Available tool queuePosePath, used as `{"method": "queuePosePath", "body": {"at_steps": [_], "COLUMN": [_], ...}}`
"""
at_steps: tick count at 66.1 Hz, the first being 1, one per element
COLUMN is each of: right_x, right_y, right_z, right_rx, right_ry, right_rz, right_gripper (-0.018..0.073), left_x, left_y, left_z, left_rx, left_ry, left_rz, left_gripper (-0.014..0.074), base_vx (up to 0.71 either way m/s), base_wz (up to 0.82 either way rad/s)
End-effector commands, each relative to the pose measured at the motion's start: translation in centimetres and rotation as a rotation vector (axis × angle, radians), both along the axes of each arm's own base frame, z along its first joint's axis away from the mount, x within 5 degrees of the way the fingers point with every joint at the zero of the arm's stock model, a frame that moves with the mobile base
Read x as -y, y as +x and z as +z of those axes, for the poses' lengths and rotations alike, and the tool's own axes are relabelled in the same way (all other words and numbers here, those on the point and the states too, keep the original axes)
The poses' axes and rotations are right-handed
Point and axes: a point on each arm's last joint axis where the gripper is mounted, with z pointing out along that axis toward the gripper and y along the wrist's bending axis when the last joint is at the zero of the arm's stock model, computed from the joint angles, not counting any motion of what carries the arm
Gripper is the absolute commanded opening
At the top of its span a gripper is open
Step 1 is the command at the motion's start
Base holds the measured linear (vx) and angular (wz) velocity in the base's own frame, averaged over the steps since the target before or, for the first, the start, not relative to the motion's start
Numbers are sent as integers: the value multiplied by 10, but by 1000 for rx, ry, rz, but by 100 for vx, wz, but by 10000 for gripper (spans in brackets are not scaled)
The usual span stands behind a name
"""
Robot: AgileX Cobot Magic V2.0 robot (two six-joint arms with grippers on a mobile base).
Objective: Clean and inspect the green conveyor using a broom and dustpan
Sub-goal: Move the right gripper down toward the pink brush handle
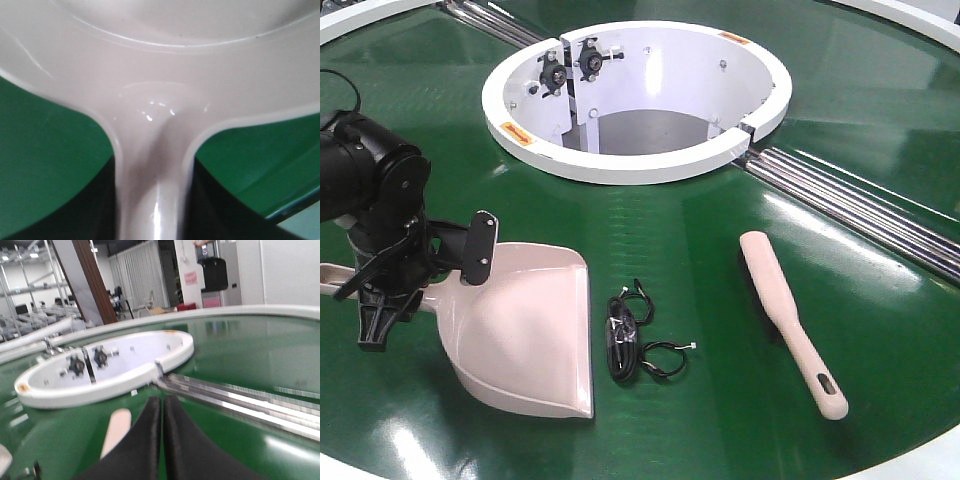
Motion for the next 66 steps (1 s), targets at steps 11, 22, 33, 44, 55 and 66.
{"method": "queuePosePath", "body": {"at_steps": [11, 22, 33, 44, 55, 66], "right_x": [0, -1, -2, -2, -2, -6], "right_y": [12, 44, 72, 88, 106, 127], "right_z": [90, 105, 88, 81, 88, 101], "right_rx": [-63, -348, -535, -630, -732, -766], "right_ry": [-33, -90, -96, -120, -202, -180], "right_rz": [-1, 15, 24, 29, 60, 103], "right_gripper": [-8, -8, -8, 18, 167, 395], "left_x": [2, 2, 2, 2, 2, 2], "left_y": [-1, -1, -1, -1, -1, -1], "left_z": [19, 19, 19, 19, 19, 19], "left_rx": [57, 57, 57, 57, 57, 57], "left_ry": [-23, -23, -23, -23, -23, -23], "left_rz": [-13, -13, -13, -13, -13, -13], "left_gripper": [0, 0, 0, 0, 0, 0], "base_vx": [0, 0, 0, 0, 0, 0], "base_wz": [0, 0, 0, 0, 0, 0]}}
